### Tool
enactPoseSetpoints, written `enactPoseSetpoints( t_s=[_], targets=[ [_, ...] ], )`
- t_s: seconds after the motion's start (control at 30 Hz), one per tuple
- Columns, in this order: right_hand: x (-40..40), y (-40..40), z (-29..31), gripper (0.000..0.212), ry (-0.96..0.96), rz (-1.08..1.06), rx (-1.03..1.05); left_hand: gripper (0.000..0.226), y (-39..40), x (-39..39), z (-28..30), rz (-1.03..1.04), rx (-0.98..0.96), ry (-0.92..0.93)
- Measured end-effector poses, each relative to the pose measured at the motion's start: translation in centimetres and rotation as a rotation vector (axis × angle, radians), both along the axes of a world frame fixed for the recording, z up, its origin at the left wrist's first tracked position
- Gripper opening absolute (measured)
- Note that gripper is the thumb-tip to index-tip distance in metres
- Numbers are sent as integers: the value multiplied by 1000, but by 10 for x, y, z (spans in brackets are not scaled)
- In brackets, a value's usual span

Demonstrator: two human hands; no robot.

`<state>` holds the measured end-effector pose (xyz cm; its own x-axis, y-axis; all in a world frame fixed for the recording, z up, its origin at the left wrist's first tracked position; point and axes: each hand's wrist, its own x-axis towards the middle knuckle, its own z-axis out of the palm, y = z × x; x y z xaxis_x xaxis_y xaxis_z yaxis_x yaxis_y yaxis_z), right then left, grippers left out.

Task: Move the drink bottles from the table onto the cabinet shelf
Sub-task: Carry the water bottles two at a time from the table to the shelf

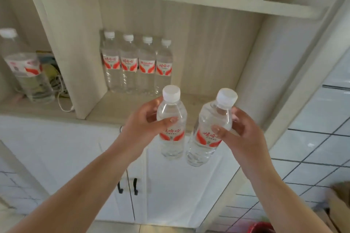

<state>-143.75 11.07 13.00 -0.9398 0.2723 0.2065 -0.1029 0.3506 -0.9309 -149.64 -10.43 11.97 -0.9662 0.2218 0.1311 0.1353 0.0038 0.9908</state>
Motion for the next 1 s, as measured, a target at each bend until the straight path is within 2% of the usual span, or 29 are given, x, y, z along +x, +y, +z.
enactPoseSetpoints(
  t_s=[0.1, 0.17, 0.43, 0.57, 0.67, 0.8, 1.0],
  targets=[
    [-35, 8, 15, 53, 53, 6, -12, 38, 9, -39, 19, -30, 40, 38],
    [-58, 13, 22, 50, 80, 1, -4, 46, 15, -63, 30, -56, 34, 61],
    [-126, 23, 19, 70, 66, -27, 33, 72, 31, -124, 39, -91, -18, 70],
    [-151, 31, 15, 63, 38, 20, 26, 57, 41, -141, 35, -61, -29, 56],
    [-165, 35, 15, 47, 25, 52, 45, 58, 47, -150, 32, -44, -30, 38],
    [-179, 38, 13, 51, 28, 87, 79, 39, 51, -157, 32, -12, -36, 33],
    [-188, 41, 10, 61, 42, 148, 121, 32, 54, -159, 30, -31, -41, 59]
  ],
)
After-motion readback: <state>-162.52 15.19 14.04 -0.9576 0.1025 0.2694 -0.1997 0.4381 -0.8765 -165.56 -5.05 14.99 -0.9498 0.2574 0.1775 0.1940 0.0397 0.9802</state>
